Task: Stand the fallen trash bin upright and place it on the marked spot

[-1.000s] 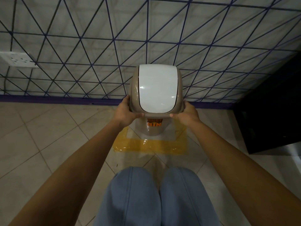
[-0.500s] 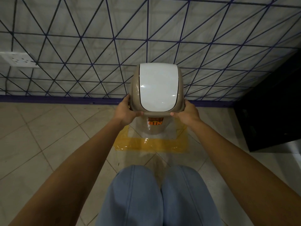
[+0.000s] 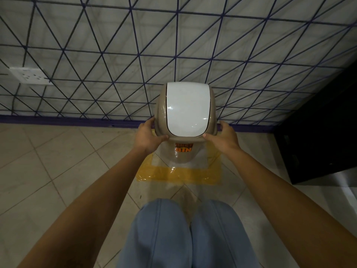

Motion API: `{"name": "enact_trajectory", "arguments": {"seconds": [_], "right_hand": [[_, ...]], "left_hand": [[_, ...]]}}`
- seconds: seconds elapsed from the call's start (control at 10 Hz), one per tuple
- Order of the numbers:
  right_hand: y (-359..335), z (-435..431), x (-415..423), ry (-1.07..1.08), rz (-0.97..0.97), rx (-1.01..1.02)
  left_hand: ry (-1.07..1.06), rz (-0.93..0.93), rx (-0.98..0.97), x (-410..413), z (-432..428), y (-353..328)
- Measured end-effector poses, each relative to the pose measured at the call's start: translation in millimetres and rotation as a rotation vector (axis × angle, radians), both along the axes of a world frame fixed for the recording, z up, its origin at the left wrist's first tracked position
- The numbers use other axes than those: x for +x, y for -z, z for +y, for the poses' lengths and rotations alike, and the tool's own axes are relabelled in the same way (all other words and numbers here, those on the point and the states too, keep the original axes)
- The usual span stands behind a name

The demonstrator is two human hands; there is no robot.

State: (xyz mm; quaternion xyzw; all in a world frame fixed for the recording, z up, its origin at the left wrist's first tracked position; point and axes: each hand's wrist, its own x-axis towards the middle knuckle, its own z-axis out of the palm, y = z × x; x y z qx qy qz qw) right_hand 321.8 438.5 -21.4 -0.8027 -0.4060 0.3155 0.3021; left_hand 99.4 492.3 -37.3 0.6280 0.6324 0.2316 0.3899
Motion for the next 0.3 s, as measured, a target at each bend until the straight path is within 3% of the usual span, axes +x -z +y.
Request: {"name": "enact_trajectory", "arguments": {"seconds": [0.3], "right_hand": [[-55.0,-24.1,-9.5,0.026,0.049,-0.077]], "left_hand": [[-0.067,0.057,-0.064,-6.7,-22.3,-56.8]]}}
